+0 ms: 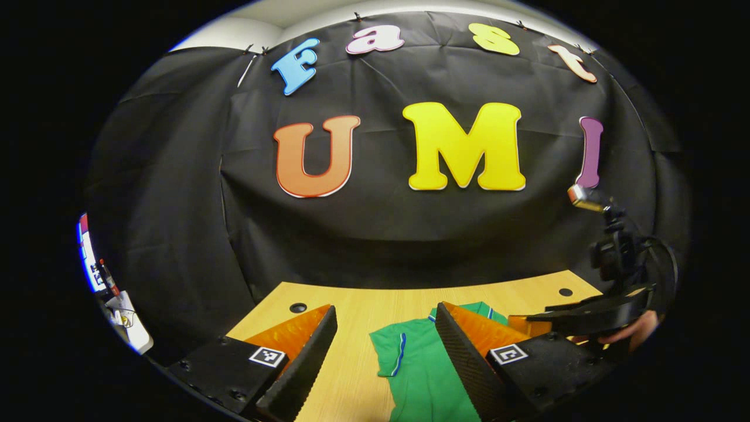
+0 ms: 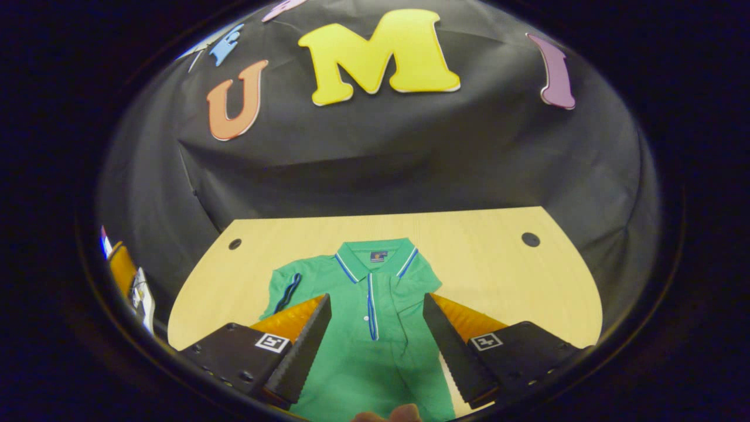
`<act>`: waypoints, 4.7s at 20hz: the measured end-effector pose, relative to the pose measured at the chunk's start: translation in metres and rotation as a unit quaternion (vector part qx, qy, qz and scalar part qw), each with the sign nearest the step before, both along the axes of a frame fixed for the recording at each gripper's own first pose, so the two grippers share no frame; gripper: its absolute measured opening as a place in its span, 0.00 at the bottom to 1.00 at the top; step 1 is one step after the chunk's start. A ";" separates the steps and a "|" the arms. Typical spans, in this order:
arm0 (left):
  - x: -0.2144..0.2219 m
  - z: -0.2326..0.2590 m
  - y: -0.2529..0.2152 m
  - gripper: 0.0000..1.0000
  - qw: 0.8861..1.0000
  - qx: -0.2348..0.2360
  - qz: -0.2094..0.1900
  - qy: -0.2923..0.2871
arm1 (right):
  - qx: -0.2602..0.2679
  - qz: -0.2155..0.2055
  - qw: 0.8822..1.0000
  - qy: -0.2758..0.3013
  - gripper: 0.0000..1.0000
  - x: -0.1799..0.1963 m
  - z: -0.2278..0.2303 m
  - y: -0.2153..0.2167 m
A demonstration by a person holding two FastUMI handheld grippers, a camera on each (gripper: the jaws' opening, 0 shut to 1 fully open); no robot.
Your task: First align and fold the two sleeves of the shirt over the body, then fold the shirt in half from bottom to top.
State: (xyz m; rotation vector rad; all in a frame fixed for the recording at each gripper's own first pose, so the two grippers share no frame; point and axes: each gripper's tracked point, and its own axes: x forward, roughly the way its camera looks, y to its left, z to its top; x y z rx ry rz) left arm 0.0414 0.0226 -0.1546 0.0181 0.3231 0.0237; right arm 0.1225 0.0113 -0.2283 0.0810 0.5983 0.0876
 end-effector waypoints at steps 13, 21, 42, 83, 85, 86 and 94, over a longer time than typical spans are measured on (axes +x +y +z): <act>0.071 -0.215 0.007 1.00 0.980 0.000 -0.003 0.200 | -0.042 -0.029 0.998 0.025 0.96 -0.092 0.017 -0.049; 0.080 -0.254 0.017 0.70 0.970 -0.029 0.011 0.243 | -0.023 -0.032 0.995 0.086 0.96 -0.092 -0.020 -0.050; 0.109 -0.152 -0.077 0.06 0.982 -0.063 -0.054 0.170 | 0.009 -0.063 0.994 0.087 0.96 -0.096 -0.020 -0.062; -0.273 -0.216 -0.006 1.00 0.972 0.004 -0.038 0.232 | -0.100 0.007 0.988 0.118 0.95 -0.312 -0.164 -0.146; -0.266 -0.221 -0.001 1.00 0.972 -0.004 -0.037 0.232 | -0.095 0.004 0.987 0.127 0.95 -0.305 -0.173 -0.145; -0.263 -0.227 0.000 1.00 0.971 -0.008 -0.039 0.235 | -0.093 0.006 0.987 0.132 0.95 -0.300 -0.179 -0.142; -0.263 -0.241 -0.001 1.00 0.968 -0.017 -0.041 0.247 | -0.058 0.020 0.985 0.158 0.82 -0.296 -0.190 -0.129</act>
